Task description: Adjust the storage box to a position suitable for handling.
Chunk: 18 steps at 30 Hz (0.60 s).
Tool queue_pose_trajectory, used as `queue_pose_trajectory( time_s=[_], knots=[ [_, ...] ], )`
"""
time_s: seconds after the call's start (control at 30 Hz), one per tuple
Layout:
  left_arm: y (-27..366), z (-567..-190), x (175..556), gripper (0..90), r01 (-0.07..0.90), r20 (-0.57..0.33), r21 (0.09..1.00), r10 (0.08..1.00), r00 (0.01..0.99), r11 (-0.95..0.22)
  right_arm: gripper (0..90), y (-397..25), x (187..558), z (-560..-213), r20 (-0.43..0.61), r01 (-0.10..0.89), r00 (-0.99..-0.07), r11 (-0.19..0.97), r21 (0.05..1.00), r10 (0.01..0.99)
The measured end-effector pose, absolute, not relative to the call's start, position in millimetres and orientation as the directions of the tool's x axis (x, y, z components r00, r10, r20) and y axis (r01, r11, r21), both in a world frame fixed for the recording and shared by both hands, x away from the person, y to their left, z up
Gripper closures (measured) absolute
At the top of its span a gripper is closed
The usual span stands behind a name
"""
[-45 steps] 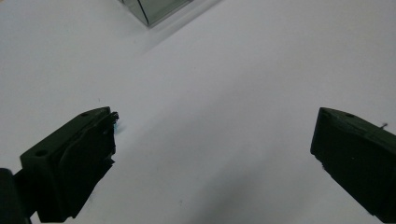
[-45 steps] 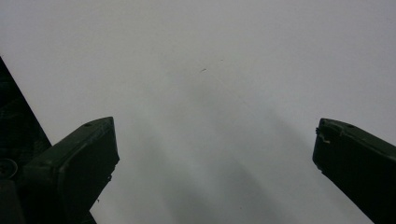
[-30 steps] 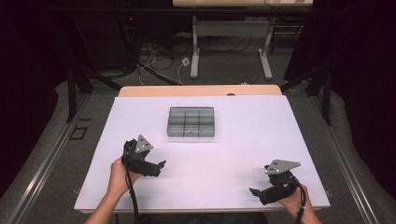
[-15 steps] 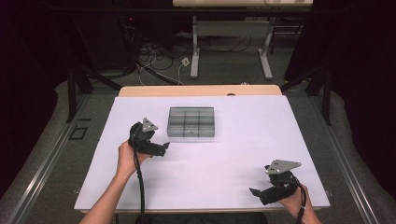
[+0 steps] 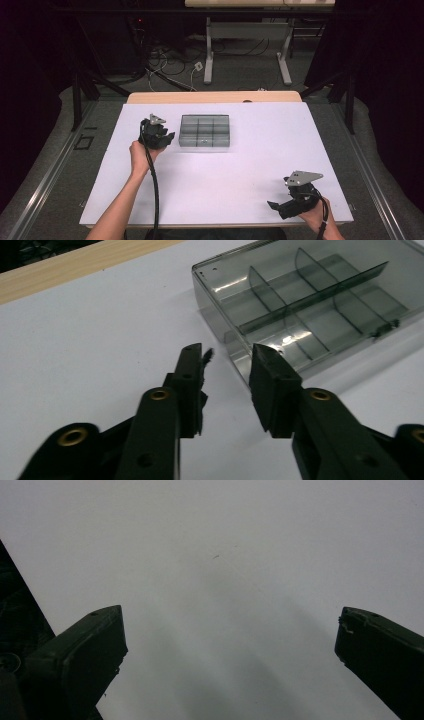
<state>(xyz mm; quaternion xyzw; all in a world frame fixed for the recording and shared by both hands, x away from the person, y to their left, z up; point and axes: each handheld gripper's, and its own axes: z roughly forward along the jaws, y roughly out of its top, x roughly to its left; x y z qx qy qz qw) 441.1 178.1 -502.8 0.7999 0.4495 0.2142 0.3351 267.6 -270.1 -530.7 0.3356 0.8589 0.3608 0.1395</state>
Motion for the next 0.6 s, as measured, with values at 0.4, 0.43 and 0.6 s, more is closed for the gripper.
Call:
queue_pose_trajectory(
  time_s=[0.4, 0.43, 0.6],
  knots=[
    [166.7, -523.0, 473.0, 89.8, 0.603, 0.068, 0.685, 0.860, 0.505, -0.408, 0.0, -270.8, 267.9, -531.0, 0.003, 0.475, -0.734, 0.509, 0.718, 0.680],
    [166.2, -524.1, 475.5, 89.8, 0.610, 0.060, 0.679, 0.860, 0.508, -0.408, 0.0, -270.8, 268.0, -531.1, 0.005, 0.478, -0.733, 0.510, 0.716, 0.680],
    [161.8, -530.3, 484.6, 89.8, 0.612, 0.065, 0.676, 0.860, 0.506, -0.411, 0.0, -270.4, 268.2, -531.5, 0.012, 0.481, -0.735, 0.508, 0.714, 0.678]
  ],
)
